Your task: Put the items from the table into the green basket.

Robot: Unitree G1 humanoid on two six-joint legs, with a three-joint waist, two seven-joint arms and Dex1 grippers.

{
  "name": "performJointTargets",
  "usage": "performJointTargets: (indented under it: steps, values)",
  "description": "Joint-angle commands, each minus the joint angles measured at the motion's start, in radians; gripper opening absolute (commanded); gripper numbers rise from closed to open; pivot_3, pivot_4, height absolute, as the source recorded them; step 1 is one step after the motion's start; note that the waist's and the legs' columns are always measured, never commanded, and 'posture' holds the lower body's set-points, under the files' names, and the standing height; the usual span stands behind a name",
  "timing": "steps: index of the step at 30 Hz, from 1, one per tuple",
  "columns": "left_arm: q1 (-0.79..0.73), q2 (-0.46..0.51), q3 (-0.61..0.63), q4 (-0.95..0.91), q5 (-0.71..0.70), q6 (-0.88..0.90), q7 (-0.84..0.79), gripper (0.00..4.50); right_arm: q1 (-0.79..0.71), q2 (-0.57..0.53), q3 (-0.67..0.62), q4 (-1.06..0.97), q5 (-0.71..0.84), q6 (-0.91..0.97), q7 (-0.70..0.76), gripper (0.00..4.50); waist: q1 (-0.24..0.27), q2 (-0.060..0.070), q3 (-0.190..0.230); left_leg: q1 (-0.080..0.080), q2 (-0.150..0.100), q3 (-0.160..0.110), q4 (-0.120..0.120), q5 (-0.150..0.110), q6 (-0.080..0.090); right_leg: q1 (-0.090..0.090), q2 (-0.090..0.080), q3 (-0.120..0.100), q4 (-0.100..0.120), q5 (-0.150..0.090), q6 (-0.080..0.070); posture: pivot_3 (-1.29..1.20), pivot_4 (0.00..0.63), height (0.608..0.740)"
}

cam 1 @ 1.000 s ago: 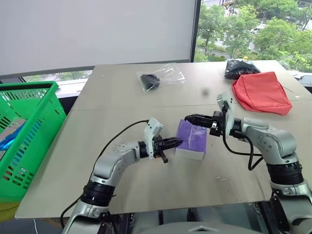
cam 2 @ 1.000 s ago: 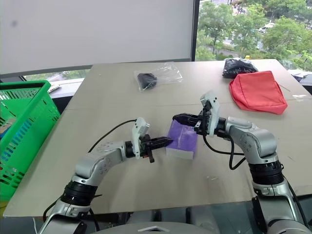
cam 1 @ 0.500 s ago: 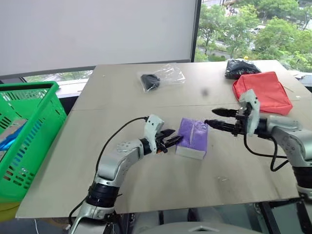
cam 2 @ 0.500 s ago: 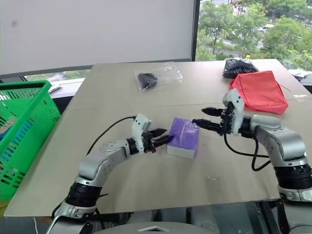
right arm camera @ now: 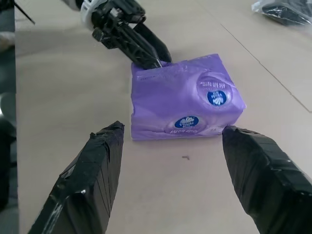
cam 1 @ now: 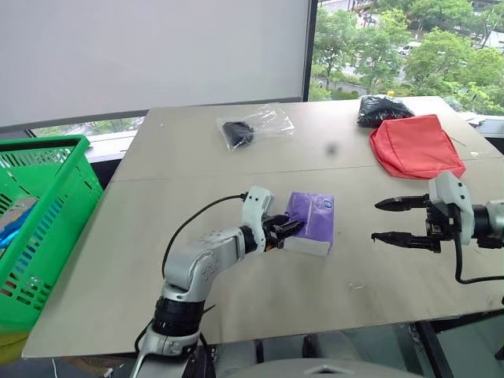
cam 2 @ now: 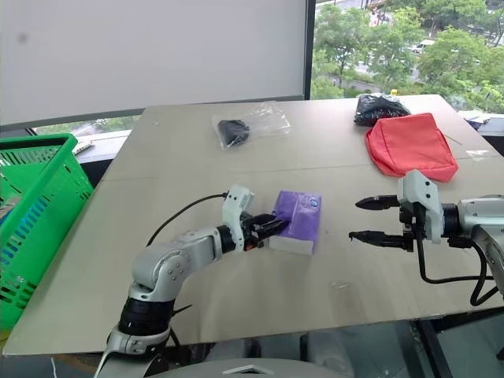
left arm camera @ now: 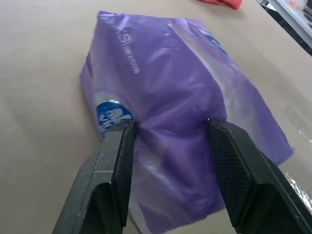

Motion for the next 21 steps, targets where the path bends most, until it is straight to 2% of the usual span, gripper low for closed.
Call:
performJointTargets:
  steps: [1, 3, 4, 6, 8, 10, 18, 21]
  values:
    - [-0.027, -0.006, -0.041, 0.072, 0.04, 0.02, 0.022, 2.35, -0.012, 0.013, -0.027, -0.021, 0.018, -0.017, -0.009, 3.42, 0.0, 0.0, 0.0, 0.0, 0.0, 0.0, 0.0, 0.0, 0.0, 0.0, 0.0, 0.0, 0.0, 0.0, 0.0, -0.14, 0.0, 0.74]
    - [-0.034, -0.009, -0.054, 0.098, 0.053, 0.027, 0.028, 2.35, -0.014, 0.025, -0.029, -0.037, 0.028, -0.008, -0.023, 3.42, 0.001, 0.001, -0.001, 0.0, 0.0, 0.0, 0.0, 0.0, 0.0, 0.0, 0.0, 0.0, 0.0, 0.0, 0.0, -0.14, 0.0, 0.74]
    - [-0.036, -0.01, -0.057, 0.106, 0.056, 0.023, 0.024, 1.97, -0.014, 0.03, -0.028, -0.041, 0.028, -0.008, -0.028, 3.46, 0.001, 0.001, -0.001, 0.0, 0.0, 0.0, 0.0, 0.0, 0.0, 0.0, -0.001, 0.0, 0.0, 0.0, 0.0, -0.15, 0.0, 0.74]
    - [-0.034, -0.012, -0.071, 0.104, 0.049, 0.016, 0.001, 1.76, -0.01, 0.034, -0.027, -0.045, 0.024, -0.011, -0.033, 3.46, 0.001, 0.002, -0.001, 0.0, 0.0, 0.0, 0.0, 0.0, 0.0, 0.0, -0.002, 0.0, 0.0, 0.0, 0.0, -0.15, 0.0, 0.74]
    - [-0.031, -0.016, -0.079, 0.103, 0.049, 0.013, -0.004, 0.8, -0.008, 0.036, -0.029, -0.046, 0.022, -0.014, -0.038, 3.46, 0.001, 0.002, -0.002, 0.0, 0.0, 0.0, 0.001, 0.0, 0.0, 0.001, -0.002, 0.0, 0.0, 0.0, 0.0, -0.15, 0.0, 0.74]
    - [-0.028, -0.019, -0.082, 0.106, 0.052, 0.006, -0.007, 0.1, -0.008, 0.037, -0.029, -0.046, 0.021, -0.015, -0.041, 3.46, 0.001, 0.002, -0.002, 0.001, 0.0, 0.0, 0.001, 0.0, 0.0, 0.002, -0.002, 0.0, 0.0, 0.0, 0.001, -0.15, 0.0, 0.74]
    - [-0.046, -0.014, -0.054, 0.106, 0.097, -0.105, -0.001, 0.04, -0.024, 0.053, -0.019, -0.048, 0.029, -0.011, -0.056, 3.46, 0.002, 0.003, -0.002, 0.0, -0.001, 0.0, 0.001, 0.0, 0.0, 0.002, -0.003, 0.0, 0.0, 0.0, 0.001, -0.14, 0.0, 0.74]
    - [-0.092, 0.013, 0.023, 0.068, 0.09, -0.143, 0.003, 0.04, -0.053, 0.078, -0.018, -0.049, 0.056, 0.011, -0.069, 3.46, -0.001, 0.002, -0.002, 0.0, -0.001, 0.0, 0.001, 0.0, 0.0, 0.001, -0.003, 0.0, 0.0, 0.001, 0.001, -0.13, 0.0, 0.74]
